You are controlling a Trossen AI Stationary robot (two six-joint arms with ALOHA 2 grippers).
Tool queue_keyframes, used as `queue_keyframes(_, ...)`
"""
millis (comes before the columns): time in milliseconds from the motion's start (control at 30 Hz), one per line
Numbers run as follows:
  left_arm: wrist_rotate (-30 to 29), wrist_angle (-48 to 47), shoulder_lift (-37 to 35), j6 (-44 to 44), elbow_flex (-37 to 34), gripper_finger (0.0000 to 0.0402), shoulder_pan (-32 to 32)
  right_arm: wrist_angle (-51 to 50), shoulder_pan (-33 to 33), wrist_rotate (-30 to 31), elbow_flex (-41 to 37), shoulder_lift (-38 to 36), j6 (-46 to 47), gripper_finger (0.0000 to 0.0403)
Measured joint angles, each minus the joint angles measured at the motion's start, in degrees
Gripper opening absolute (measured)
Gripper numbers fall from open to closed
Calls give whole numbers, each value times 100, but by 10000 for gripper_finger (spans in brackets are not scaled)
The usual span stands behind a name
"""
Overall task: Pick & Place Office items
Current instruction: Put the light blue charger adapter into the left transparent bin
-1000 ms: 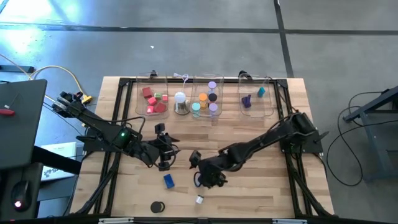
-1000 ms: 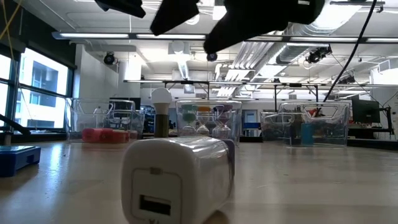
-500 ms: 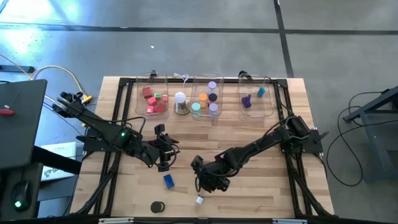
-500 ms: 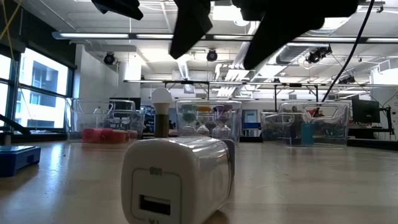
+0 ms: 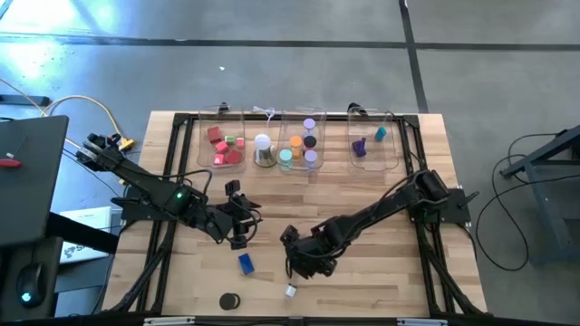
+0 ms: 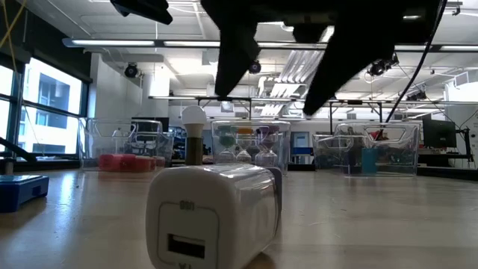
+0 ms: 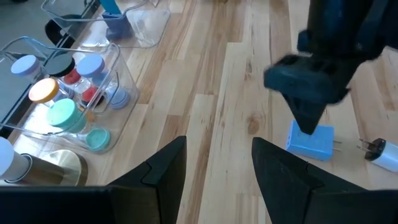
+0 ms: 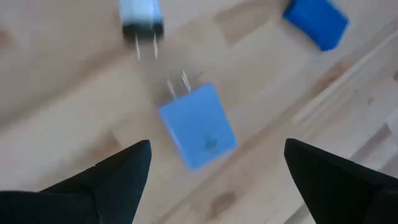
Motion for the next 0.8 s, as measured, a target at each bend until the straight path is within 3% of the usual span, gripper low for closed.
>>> queue_keyframes(367, -2, -51, 0, 53, -2, 174, 0, 164, -48, 34, -2, 385, -761, 358)
queue_keyframes(800, -2, -26, 0, 214, -2, 174, 0, 331, -126, -483, 133, 840, -1139, 358)
